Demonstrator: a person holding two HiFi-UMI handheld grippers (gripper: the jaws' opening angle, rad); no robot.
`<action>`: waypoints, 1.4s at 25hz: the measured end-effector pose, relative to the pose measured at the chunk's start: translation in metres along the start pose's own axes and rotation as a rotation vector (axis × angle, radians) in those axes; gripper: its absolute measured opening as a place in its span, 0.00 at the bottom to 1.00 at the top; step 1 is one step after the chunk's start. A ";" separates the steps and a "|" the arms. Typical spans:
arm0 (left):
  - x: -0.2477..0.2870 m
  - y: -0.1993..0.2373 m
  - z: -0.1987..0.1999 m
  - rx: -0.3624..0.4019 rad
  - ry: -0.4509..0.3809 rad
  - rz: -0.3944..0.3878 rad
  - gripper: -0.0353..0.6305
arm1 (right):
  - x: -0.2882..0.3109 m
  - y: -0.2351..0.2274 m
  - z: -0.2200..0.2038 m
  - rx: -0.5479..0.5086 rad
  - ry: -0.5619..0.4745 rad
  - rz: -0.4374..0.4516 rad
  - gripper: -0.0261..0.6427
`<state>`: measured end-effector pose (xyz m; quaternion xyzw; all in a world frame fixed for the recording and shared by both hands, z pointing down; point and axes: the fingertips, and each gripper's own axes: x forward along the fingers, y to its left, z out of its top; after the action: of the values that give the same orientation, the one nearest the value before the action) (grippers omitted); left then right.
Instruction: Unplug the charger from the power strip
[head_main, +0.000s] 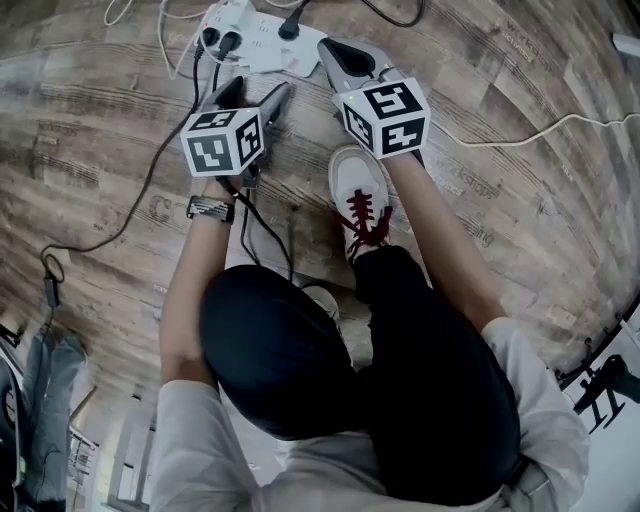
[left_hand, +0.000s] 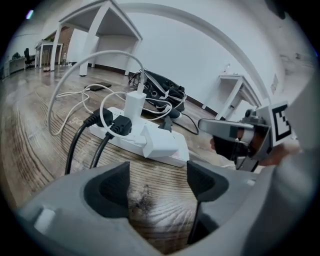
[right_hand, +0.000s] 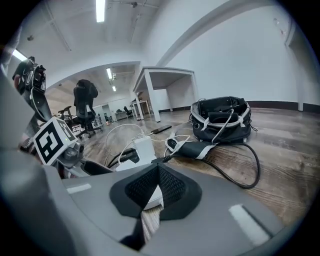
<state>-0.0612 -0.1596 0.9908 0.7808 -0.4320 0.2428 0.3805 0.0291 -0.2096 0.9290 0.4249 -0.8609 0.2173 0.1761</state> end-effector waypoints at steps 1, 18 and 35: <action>-0.004 0.001 -0.001 0.005 -0.001 0.007 0.60 | -0.003 0.000 0.001 -0.007 -0.001 -0.003 0.04; -0.089 -0.006 0.056 0.188 -0.165 0.106 0.31 | -0.048 0.026 0.050 -0.094 -0.056 -0.019 0.04; -0.195 -0.026 0.214 0.274 -0.374 0.225 0.06 | -0.103 0.037 0.238 -0.207 -0.192 -0.016 0.04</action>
<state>-0.1275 -0.2276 0.7154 0.8034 -0.5421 0.1911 0.1555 0.0303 -0.2464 0.6690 0.4302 -0.8882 0.0840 0.1375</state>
